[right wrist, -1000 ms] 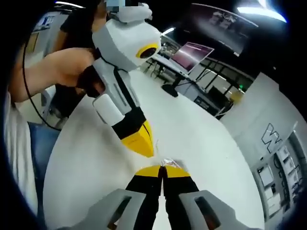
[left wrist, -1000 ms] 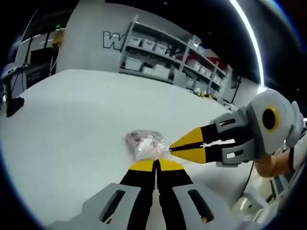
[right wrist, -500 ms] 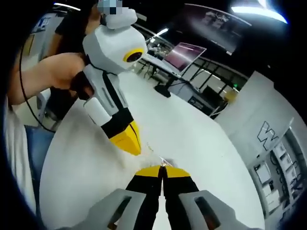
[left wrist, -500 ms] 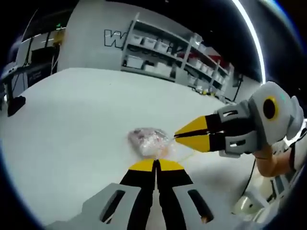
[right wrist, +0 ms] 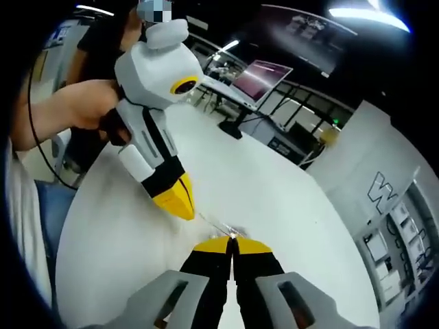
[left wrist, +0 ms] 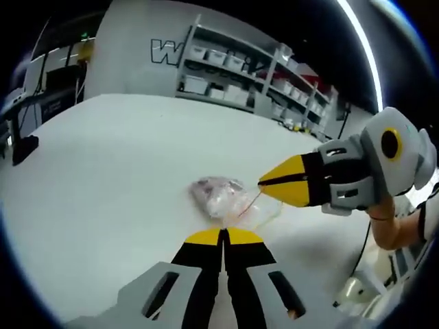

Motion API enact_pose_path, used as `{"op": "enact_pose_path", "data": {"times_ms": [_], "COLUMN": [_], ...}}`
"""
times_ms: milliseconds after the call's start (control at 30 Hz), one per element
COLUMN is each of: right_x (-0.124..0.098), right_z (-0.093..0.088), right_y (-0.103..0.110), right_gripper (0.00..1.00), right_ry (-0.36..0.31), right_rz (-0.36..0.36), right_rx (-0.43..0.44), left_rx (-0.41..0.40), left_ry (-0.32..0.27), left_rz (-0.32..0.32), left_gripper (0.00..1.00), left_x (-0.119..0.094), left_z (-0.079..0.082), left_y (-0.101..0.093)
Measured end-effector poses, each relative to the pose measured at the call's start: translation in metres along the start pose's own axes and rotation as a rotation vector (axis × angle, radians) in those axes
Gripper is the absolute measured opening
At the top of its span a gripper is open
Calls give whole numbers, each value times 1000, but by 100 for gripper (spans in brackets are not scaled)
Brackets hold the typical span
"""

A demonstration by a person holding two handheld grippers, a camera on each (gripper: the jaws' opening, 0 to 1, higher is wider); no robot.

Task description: Open the resealable bag by pulling the two sides of the seal apart until the entire bag opening is separated and visibly accessible.

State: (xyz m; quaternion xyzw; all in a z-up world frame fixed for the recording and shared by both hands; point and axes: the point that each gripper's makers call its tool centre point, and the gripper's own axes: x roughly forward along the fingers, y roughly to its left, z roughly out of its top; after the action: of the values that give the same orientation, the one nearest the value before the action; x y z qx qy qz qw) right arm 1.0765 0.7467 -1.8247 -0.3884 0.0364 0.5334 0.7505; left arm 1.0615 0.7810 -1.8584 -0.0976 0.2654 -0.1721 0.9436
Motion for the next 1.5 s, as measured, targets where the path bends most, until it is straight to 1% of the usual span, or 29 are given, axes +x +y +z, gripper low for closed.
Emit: {"op": "enact_pose_path", "data": {"times_ms": [167,267,367,500,667,833,867,933,1033,1100,1167,1300,1400,1500], "right_x": [0,0,-1,-4,-4,-6,-6,-7,-9,-10,-13,-17,-20,-23], "right_z": [1,3,5,9,11,13,13,14,15,14,18,16,19,21], "right_y": [-1,-3,-5,-7,-15,-24,-26,-30,-35,-39,-39,-48,-55,-62], "right_gripper": [0,0,0,0,0,0,0,0,0,0,0,0,0,0], "right_ry": [-1,-4,-11,-17,-24,-38,-47,-60,-87,-99,-139,-133,-144,-152], "right_rz": [2,7,11,2,-2,6,9,10,31,45,74,56,57,55], "right_rx": [-3,-4,-3,-21,-20,14,31,55,118,147,218,215,226,237], "left_rx": [2,0,-15,-15,-21,-15,-15,9,15,11,20,30,39,43], "left_ry": [5,13,7,-6,-27,-40,-40,-47,-62,-65,-69,-73,-74,-82], "left_rz": [-5,-30,-38,-26,-47,-59,-59,-68,-74,-85,-91,-102,-101,-104], "left_gripper": [2,3,13,16,19,20,20,20,24,24,25,27,30,30], "left_x": [0,0,0,-1,-1,-2,-2,-3,-4,-4,-4,-5,-4,-5], "left_z": [0,0,2,4,8,12,12,13,15,16,15,15,16,17], "left_y": [-1,-5,-6,-2,-4,-5,-5,-6,-7,-9,-13,-17,-18,-19]}}
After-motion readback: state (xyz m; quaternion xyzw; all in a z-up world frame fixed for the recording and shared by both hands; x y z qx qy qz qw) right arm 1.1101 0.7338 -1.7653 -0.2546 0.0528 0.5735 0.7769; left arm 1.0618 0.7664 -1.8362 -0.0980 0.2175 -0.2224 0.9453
